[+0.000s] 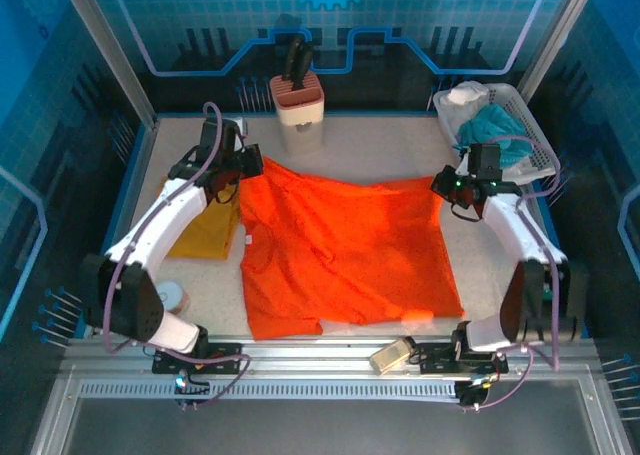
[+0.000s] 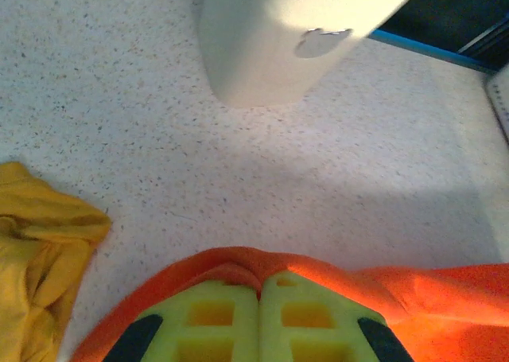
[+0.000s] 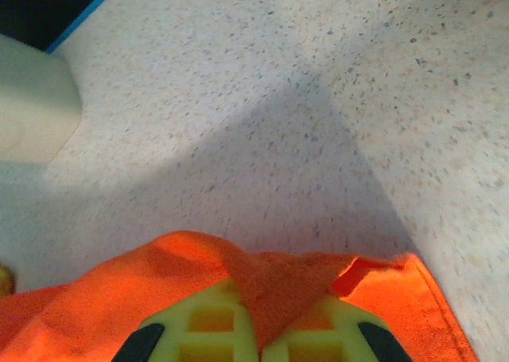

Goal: Fold and stack the t-shirts

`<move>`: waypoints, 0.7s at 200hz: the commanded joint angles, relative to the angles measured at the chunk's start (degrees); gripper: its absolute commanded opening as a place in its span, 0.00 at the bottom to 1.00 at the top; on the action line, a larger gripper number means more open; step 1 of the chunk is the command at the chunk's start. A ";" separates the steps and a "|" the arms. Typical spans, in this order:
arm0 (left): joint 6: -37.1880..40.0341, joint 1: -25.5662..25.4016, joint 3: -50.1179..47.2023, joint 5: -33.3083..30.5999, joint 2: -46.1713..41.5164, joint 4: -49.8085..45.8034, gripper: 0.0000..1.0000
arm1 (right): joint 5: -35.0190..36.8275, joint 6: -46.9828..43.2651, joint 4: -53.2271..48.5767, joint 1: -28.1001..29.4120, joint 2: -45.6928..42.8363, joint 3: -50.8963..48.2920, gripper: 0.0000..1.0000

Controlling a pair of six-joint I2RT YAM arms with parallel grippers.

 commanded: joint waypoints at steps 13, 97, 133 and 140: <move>-3.42 3.10 3.34 6.64 7.40 11.27 0.00 | -4.53 1.09 9.50 -2.08 11.42 8.40 0.00; -7.15 4.59 13.03 14.75 18.42 13.06 0.00 | -4.18 -0.18 6.95 -6.52 16.28 13.57 0.00; -11.64 4.85 12.95 19.18 18.03 8.66 0.00 | -6.95 -1.12 5.41 -5.90 16.51 12.79 0.00; -12.48 4.88 12.14 19.96 17.73 7.84 0.00 | -7.86 -1.20 4.92 -5.84 16.48 12.40 0.00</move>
